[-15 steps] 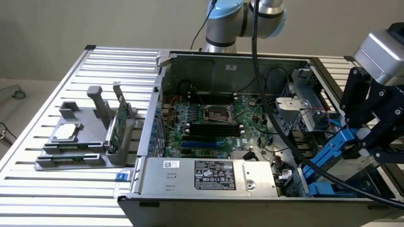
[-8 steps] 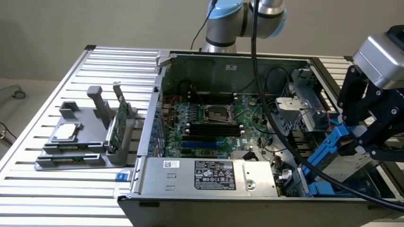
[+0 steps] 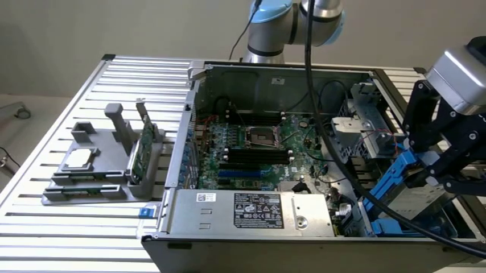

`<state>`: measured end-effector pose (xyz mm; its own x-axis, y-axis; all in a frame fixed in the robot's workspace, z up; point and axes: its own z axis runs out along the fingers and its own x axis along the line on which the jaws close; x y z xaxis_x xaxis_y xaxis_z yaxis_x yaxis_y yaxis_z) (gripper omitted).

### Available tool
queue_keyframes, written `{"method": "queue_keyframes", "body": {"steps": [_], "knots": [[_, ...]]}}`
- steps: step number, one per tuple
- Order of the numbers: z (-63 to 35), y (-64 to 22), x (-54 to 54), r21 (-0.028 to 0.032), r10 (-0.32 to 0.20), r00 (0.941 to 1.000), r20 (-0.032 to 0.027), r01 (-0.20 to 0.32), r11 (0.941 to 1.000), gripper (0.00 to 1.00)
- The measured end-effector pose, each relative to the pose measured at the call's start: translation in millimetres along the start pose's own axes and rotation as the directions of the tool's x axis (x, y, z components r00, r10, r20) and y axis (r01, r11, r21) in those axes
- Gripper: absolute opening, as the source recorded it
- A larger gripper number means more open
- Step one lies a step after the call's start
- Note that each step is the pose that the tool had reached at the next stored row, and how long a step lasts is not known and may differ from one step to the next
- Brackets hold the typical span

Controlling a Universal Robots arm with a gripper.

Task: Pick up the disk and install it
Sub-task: 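Insert the second disk wire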

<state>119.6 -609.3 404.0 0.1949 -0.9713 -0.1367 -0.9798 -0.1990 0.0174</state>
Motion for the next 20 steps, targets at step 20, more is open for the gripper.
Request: {"method": "queue_keyframes", "body": {"steps": [20], "knots": [[1.2,0.1,1.9,-0.0082,-0.028,0.9995,-0.0183,0.027,0.9996,0.34]]}}
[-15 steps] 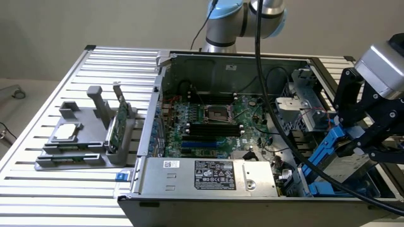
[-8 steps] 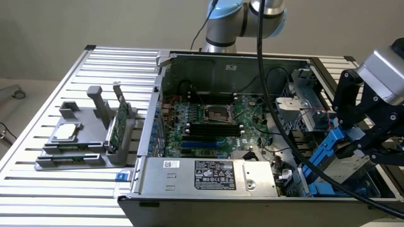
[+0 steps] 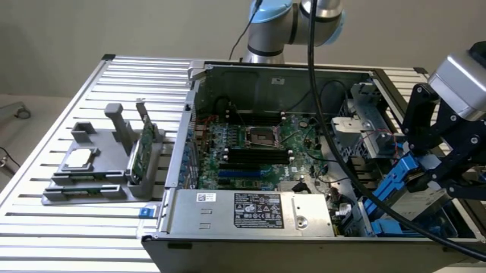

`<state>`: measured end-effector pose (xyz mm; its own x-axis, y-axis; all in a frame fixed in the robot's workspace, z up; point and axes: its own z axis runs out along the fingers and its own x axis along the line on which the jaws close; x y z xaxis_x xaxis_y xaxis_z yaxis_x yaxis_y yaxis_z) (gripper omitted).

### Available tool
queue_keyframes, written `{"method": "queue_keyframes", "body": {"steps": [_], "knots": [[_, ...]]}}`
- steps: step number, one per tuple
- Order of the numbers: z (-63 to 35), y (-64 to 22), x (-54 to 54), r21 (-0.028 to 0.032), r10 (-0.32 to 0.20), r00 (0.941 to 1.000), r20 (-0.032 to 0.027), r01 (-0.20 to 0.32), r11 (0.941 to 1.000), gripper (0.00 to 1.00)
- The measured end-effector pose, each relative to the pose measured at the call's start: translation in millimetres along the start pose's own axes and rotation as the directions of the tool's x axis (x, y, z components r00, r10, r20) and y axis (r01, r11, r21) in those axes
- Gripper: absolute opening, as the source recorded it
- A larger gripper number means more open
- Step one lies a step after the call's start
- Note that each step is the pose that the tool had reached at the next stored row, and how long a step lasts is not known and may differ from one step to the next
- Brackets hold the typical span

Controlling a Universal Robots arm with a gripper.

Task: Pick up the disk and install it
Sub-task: 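Insert the second disk wire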

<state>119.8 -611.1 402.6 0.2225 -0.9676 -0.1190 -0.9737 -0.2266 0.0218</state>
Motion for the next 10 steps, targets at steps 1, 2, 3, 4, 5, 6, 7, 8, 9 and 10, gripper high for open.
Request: {"method": "queue_keyframes", "body": {"steps": [1,2,3,4,5,6,7,8,9,10], "knots": [[0.0,0.0,0.0,0.0000,0.000,1.0000,-0.0002,0.000,1.0000,0.35],[-0.1,0.0,0.0,-0.0001,0.000,1.0000,-0.0003,0.000,1.0000,0.35],[-0.1,0.0,0.0,0.0000,0.000,1.0000,-0.0003,0.000,1.0000,0.35],[-0.1,0.0,0.0,0.0000,0.000,1.0000,-0.0003,0.000,1.0000,0.35],[-0.1,0.0,0.0,-0.0001,0.000,1.0000,-0.0004,0.000,1.0000,0.35],[-0.1,0.0,0.0,0.0000,0.000,1.0000,-0.0004,0.000,1.0000,0.35],[-0.1,0.0,0.0,0.0000,0.000,1.0000,-0.0003,0.000,1.0000,0.35],[-0.1,0.0,0.0,0.0000,0.000,1.0000,-0.0003,0.000,1.0000,0.35],[-0.1,0.0,0.0,-0.0001,0.000,1.0000,-0.0004,0.000,1.0000,0.35],[-0.1,0.0,0.0,-0.0001,0.000,1.0000,-0.0003,0.000,1.0000,0.35]]}}
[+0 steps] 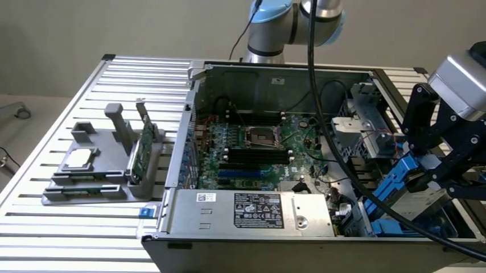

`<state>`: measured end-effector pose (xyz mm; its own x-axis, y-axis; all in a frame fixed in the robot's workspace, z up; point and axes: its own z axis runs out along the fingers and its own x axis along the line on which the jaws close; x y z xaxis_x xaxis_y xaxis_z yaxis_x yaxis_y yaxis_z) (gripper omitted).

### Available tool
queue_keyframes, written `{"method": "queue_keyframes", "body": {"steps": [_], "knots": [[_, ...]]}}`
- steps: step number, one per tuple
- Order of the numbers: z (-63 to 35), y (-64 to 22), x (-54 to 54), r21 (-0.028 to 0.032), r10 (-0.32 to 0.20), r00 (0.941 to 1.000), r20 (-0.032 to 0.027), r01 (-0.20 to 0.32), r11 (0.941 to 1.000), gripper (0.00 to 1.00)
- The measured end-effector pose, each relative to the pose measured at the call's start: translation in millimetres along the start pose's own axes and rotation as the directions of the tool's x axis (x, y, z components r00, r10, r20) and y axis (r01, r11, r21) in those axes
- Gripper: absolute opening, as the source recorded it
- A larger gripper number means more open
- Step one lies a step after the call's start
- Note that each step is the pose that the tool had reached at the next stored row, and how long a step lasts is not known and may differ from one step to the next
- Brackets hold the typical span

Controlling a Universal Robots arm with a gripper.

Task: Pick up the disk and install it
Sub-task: 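Insert the second disk wire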

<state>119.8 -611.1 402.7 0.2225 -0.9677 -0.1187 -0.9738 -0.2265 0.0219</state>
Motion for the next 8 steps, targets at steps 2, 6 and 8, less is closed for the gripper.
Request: {"method": "queue_keyframes", "body": {"steps": [2,6,8], "knots": [[0.0,0.0,0.0,0.0000,0.000,1.0000,0.0000,0.000,1.0000,0.35],[-0.1,0.0,0.0,0.0000,0.000,1.0000,-0.0002,0.000,1.0000,0.35],[0.0,0.0,0.0,0.0000,0.000,1.0000,-0.0001,0.000,1.0000,0.35]]}}
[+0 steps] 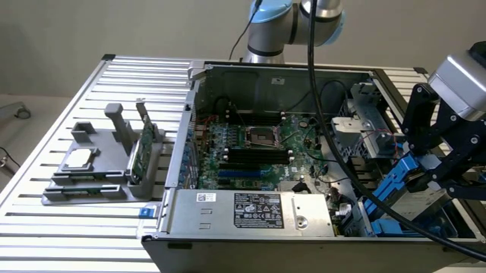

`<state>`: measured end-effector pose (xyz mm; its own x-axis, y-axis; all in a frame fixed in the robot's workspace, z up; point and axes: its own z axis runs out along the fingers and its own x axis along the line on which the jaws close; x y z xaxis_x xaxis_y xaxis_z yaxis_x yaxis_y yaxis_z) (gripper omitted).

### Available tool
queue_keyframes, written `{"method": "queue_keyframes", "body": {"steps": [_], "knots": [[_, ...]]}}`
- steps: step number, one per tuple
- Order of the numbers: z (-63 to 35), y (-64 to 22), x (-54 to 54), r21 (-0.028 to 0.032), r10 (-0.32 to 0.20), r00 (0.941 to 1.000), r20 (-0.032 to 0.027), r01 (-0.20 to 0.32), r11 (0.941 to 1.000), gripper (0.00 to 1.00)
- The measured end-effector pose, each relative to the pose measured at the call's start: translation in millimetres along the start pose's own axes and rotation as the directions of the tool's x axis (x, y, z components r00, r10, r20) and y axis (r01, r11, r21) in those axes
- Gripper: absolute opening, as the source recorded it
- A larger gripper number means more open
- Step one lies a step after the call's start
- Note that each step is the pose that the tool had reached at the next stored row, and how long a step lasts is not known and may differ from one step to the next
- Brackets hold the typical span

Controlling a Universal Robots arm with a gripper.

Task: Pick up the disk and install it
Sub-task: 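Insert the second disk wire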

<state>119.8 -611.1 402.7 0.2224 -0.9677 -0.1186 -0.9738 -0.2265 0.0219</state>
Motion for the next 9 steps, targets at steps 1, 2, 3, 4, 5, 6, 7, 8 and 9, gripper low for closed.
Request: {"method": "queue_keyframes", "body": {"steps": [1,2,3,4,5,6,7,8,9], "knots": [[0.0,0.0,0.0,0.0000,0.000,1.0000,0.0000,0.000,1.0000,0.35],[0.0,0.0,0.0,0.0000,0.000,1.0000,0.0000,0.000,1.0000,0.35],[0.0,0.0,0.0,0.0000,0.000,1.0000,0.0000,0.000,1.0000,0.35],[0.0,0.0,0.0,0.0000,0.000,1.0000,0.0000,0.000,1.0000,0.35],[0.0,0.0,0.0,0.0000,0.000,1.0000,0.0000,0.000,1.0000,0.35],[0.0,0.0,0.0,0.0000,0.000,1.0000,0.0000,0.000,1.0000,0.35],[0.0,0.0,0.0,0.0000,0.000,1.0000,0.0001,0.000,1.0000,0.35],[0.0,0.0,0.0,0.0000,0.000,1.0000,0.0001,0.000,1.0000,0.35],[0.0,0.0,0.0,0.0000,0.000,1.0000,0.0000,0.000,1.0000,0.35]]}}
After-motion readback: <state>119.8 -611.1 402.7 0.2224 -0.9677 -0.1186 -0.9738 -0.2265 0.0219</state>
